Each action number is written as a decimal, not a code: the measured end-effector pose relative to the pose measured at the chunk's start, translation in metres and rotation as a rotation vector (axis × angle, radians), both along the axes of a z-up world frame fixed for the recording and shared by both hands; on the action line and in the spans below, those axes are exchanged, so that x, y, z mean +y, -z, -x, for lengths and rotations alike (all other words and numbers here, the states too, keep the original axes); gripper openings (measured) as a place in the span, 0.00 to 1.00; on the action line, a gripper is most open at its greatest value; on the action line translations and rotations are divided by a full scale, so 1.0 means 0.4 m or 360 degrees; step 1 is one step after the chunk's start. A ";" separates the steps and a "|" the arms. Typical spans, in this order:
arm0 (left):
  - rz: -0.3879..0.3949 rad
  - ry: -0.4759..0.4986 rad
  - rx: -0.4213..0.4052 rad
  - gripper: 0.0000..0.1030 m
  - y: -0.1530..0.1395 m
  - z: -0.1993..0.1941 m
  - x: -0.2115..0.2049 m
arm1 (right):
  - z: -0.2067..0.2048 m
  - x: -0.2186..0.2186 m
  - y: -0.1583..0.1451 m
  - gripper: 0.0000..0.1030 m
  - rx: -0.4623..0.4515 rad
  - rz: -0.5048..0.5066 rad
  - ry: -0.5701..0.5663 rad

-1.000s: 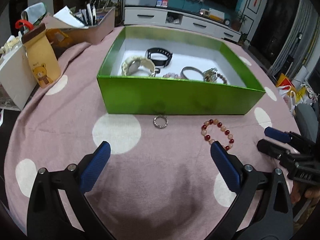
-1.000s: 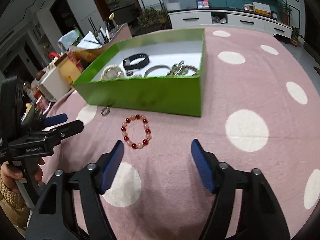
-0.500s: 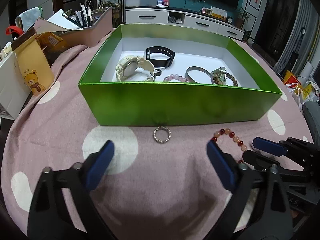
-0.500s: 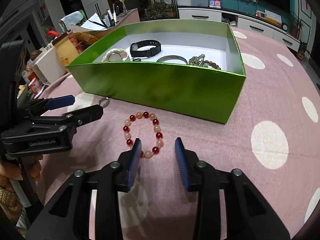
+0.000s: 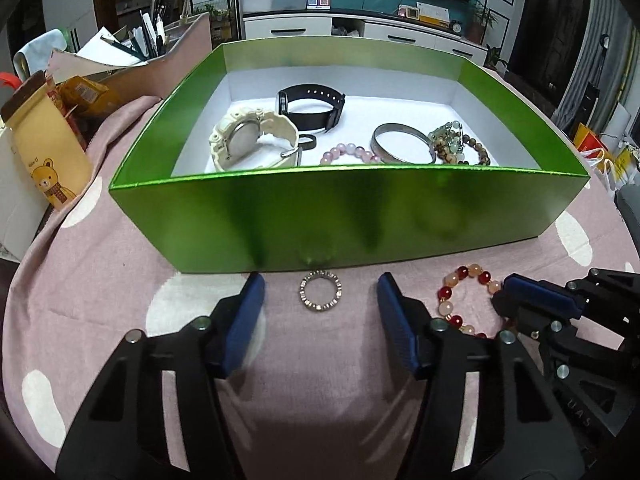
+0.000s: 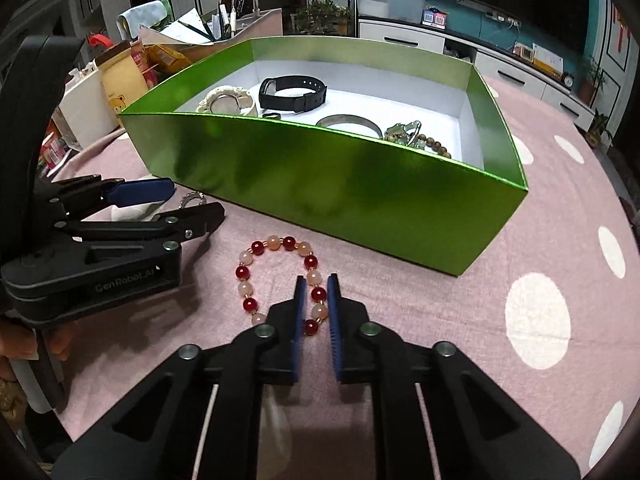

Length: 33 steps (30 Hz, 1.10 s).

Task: Organize jewelry
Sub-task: 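Grasp the silver ring with the left tool while the right tool grasps the red bead bracelet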

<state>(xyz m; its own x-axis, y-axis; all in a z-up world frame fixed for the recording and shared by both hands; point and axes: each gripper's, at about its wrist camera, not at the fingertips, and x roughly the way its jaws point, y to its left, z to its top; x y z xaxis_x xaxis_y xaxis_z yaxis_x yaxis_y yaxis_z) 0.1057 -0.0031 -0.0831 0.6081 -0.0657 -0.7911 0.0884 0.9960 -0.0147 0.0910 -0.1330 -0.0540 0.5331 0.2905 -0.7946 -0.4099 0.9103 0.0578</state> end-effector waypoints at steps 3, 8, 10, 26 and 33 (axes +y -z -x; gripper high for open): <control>-0.0018 0.0022 -0.0028 0.38 0.000 0.005 -0.006 | -0.002 -0.005 0.001 0.07 0.0000 -0.0020 0.0009; 0.0006 0.0031 -0.0044 0.20 -0.001 0.011 0.002 | 0.002 -0.009 -0.001 0.07 0.0010 -0.0059 0.0008; 0.0011 0.0032 -0.0042 0.20 -0.002 0.011 0.003 | 0.007 -0.010 -0.005 0.07 0.0005 -0.0073 0.0001; 0.0144 0.0059 -0.0112 0.20 -0.085 0.092 0.015 | 0.064 -0.085 -0.123 0.07 -0.0143 -0.0252 0.0031; 0.0147 0.0094 -0.0162 0.20 -0.138 0.120 0.005 | 0.083 -0.122 -0.182 0.07 -0.0237 -0.0277 0.0074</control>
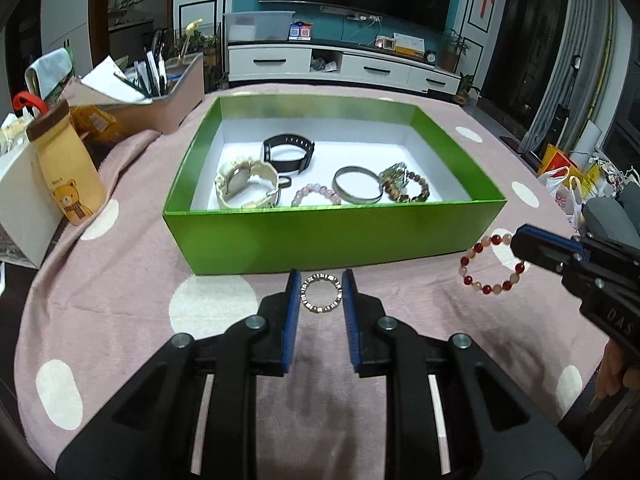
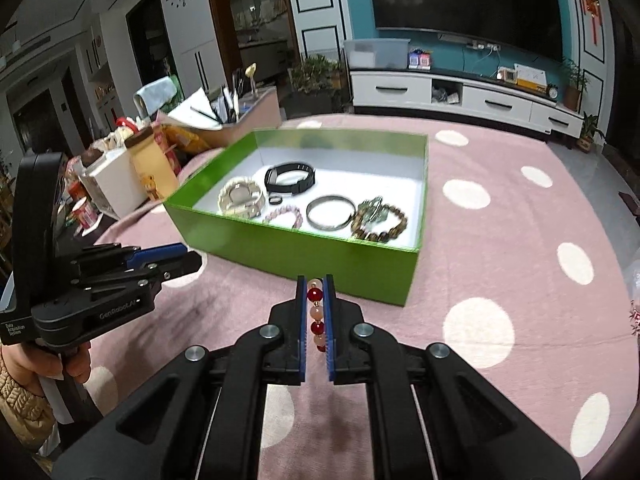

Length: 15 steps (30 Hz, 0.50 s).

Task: Organize jewelry
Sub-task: 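Grasp the silver ring with the left tool while the right tool grasps the red bead bracelet, then lift and carry the ring and red bead bracelet over the green box with both tools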

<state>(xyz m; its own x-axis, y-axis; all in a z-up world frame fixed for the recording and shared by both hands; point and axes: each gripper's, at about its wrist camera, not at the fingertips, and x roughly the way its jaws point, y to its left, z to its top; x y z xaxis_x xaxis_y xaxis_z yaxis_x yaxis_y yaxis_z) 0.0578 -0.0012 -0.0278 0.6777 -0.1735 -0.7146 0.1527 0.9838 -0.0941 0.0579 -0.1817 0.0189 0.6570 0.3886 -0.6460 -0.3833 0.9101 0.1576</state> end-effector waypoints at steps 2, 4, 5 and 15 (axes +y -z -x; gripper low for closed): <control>-0.0010 0.0003 -0.0006 0.20 -0.013 0.001 -0.004 | 0.003 -0.008 -0.018 0.07 -0.0024 -0.0013 0.0008; -0.0021 0.0006 -0.0021 0.20 -0.031 0.002 -0.008 | 0.007 -0.015 -0.036 0.07 -0.0050 -0.0021 0.0013; -0.0027 0.0005 -0.0025 0.20 -0.037 0.004 -0.010 | 0.006 -0.018 -0.044 0.07 -0.0061 -0.0024 0.0012; -0.0068 0.0007 -0.0108 0.20 -0.125 -0.018 -0.024 | -0.012 -0.033 -0.123 0.07 -0.0175 -0.0055 0.0020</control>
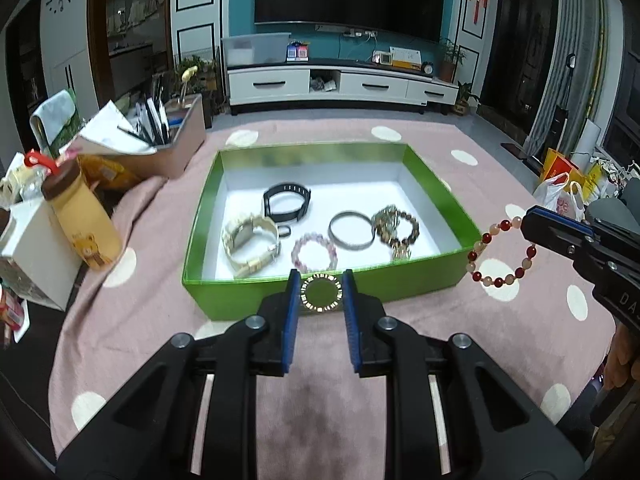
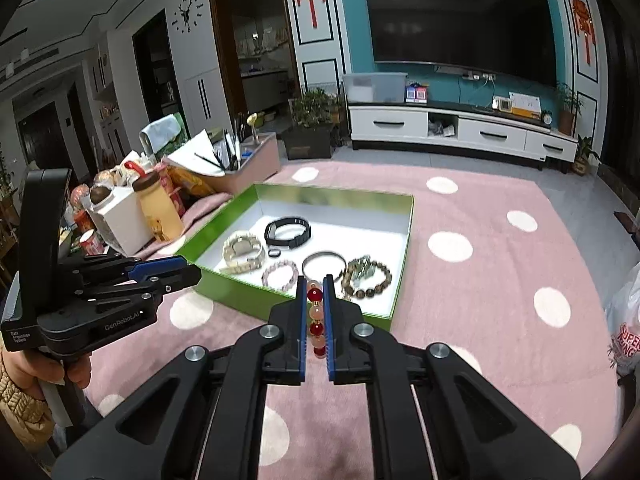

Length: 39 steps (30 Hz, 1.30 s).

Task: Organize jewelry
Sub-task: 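Lift and carry the ring and red bead bracelet over the green box with both tools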

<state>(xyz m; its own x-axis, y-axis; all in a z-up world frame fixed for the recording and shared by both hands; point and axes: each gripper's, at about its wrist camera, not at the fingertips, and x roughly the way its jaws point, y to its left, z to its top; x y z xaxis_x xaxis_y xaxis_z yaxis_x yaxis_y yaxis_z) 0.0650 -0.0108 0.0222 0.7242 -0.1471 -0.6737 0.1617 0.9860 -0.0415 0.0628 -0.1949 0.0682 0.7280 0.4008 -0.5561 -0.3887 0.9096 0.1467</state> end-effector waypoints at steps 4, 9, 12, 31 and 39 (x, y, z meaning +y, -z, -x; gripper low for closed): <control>-0.0003 0.0003 -0.0025 0.20 -0.022 -0.017 -0.007 | -0.015 -0.010 -0.022 0.07 -0.0032 -0.0016 0.0013; -0.0017 0.0009 -0.0040 0.20 -0.035 -0.048 -0.016 | -0.038 -0.016 -0.042 0.07 -0.0061 -0.0026 0.0023; -0.0025 0.0016 -0.0046 0.20 -0.040 -0.062 -0.023 | -0.054 -0.021 -0.050 0.07 -0.0073 -0.0030 0.0028; -0.0040 0.0043 -0.0001 0.20 -0.018 -0.172 -0.052 | -0.144 -0.008 -0.035 0.07 -0.0050 -0.0032 0.0031; -0.0046 0.0041 0.0027 0.20 0.003 -0.208 -0.054 | -0.180 0.003 -0.014 0.07 -0.0019 -0.0034 0.0023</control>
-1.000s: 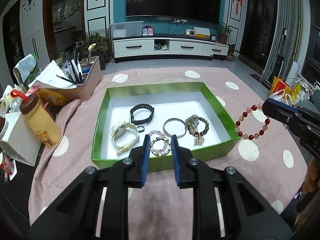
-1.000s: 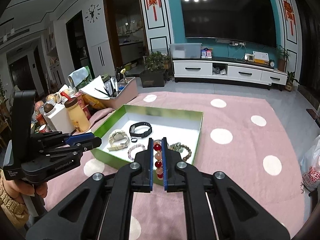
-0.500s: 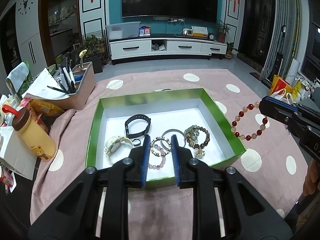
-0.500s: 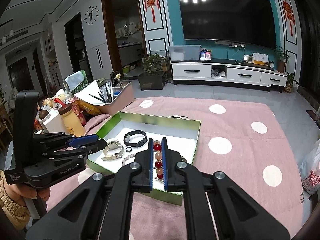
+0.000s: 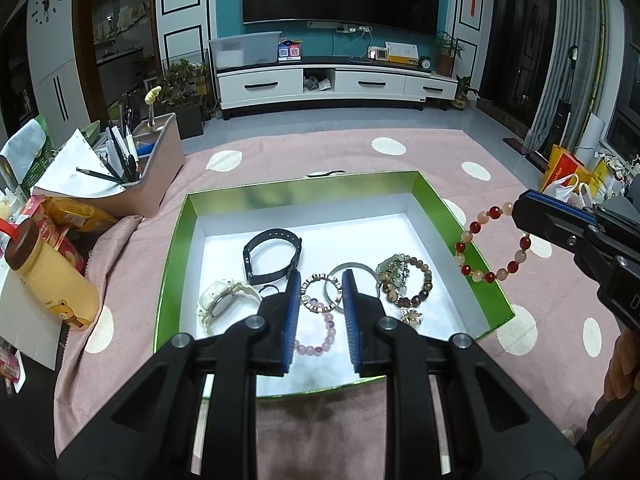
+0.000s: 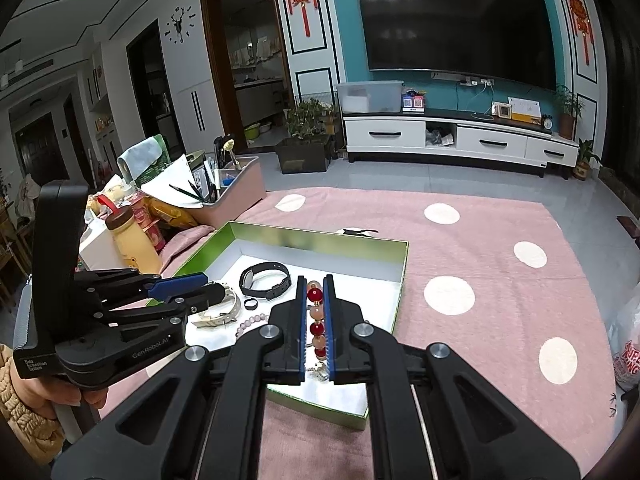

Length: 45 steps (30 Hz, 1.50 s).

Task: Organize jewelry
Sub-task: 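Lift and carry the ring and red bead bracelet over the green box with both tools, then open the left tool dropping the ring while the right tool releases the red bracelet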

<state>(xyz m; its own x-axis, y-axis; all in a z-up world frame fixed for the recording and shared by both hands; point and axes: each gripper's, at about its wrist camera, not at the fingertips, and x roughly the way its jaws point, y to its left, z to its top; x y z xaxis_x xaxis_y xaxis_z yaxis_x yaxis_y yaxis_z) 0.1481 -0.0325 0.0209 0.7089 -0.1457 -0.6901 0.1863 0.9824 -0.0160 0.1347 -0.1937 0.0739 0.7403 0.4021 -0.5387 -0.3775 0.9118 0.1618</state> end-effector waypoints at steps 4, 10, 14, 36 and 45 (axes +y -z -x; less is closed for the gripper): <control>-0.0004 -0.0001 0.0018 0.20 0.013 -0.017 0.001 | -0.013 0.009 0.011 0.07 0.0018 0.0001 -0.0001; -0.0001 -0.0010 0.0058 0.20 0.037 -0.044 0.004 | -0.035 0.020 0.033 0.07 0.0053 0.0009 -0.0008; -0.0002 -0.0021 0.0084 0.20 0.053 -0.061 0.010 | -0.047 0.030 0.045 0.07 0.0073 0.0014 -0.0015; -0.0052 -0.0060 0.0216 0.20 0.126 -0.103 0.030 | -0.094 0.082 0.153 0.07 0.0320 0.0064 -0.0083; -0.0076 -0.0070 0.0228 0.21 0.133 -0.106 0.038 | -0.097 0.078 0.156 0.10 0.0343 0.0056 -0.0065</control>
<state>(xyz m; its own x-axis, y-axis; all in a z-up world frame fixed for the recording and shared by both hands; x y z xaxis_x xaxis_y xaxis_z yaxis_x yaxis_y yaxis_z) 0.1903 -0.0173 -0.0323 0.6077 -0.0811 -0.7900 0.1420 0.9898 0.0077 0.1734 -0.1627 0.0114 0.5898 0.4074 -0.6972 -0.3744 0.9030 0.2110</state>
